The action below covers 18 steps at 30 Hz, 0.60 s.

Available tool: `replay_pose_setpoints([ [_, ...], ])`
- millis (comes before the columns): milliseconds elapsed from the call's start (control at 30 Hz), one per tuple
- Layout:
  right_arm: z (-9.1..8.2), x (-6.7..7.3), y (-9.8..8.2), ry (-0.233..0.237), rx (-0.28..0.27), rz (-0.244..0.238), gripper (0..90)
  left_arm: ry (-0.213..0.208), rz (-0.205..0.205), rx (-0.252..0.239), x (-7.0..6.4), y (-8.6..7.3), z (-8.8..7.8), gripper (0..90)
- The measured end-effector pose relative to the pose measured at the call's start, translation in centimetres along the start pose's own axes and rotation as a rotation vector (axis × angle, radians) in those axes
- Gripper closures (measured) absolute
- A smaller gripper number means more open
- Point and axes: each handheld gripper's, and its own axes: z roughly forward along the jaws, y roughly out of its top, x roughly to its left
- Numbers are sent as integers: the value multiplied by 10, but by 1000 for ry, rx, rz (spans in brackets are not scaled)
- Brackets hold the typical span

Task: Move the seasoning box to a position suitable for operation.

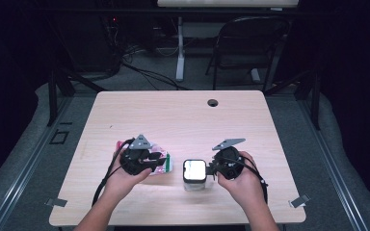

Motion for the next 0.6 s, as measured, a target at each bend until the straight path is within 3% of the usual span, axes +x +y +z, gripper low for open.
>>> replay_pose_setpoints([
  [100,3,-3,-6,7,0,33,852,-18,28,12,-7,2,7,763],
  [200,5,-4,-10,17,-3,49,876,-8,61,42,-15,3,13,797],
  [300,8,-2,-14,31,-13,49,900,-82,57,58,-20,2,21,842],
  [600,10,-2,-11,43,-51,50,888,-106,95,74,-28,-2,28,844],
])
